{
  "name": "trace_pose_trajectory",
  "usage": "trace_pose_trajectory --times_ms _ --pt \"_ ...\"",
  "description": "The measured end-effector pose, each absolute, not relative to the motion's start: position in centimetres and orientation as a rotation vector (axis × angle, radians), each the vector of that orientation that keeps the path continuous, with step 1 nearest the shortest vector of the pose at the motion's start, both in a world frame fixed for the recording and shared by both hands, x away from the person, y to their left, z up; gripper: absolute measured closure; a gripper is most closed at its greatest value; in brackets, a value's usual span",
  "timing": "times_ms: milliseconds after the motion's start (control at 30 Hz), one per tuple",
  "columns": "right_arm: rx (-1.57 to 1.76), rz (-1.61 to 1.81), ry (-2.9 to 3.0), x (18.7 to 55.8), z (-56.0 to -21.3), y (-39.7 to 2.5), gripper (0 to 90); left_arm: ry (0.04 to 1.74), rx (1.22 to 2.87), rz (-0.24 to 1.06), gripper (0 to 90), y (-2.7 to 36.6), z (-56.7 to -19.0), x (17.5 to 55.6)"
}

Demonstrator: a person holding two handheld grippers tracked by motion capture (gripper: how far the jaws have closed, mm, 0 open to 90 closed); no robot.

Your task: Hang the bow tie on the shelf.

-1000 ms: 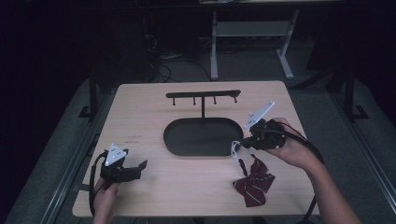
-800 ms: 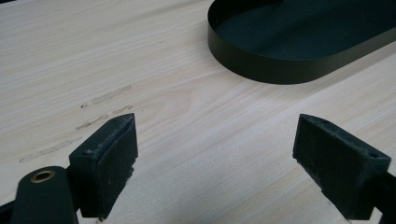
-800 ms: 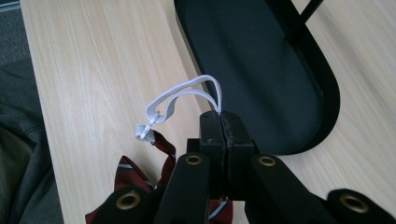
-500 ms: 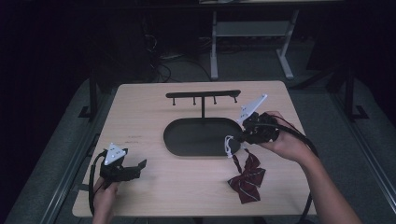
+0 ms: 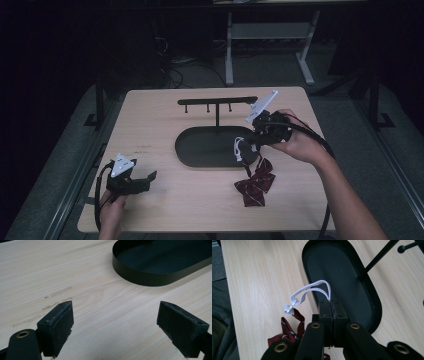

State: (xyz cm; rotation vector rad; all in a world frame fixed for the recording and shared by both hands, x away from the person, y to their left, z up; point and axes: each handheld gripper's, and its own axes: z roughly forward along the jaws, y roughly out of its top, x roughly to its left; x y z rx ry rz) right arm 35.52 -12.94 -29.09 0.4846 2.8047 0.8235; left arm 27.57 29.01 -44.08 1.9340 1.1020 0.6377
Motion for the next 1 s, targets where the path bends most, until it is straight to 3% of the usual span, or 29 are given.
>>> trace_pose_trajectory --times_ms 1000 --pt "0.471 0.797 2.810 38.9 -26.6 -9.8 88.4 1.104 1.926 0.643 13.6 29.3 -43.9 27.5"
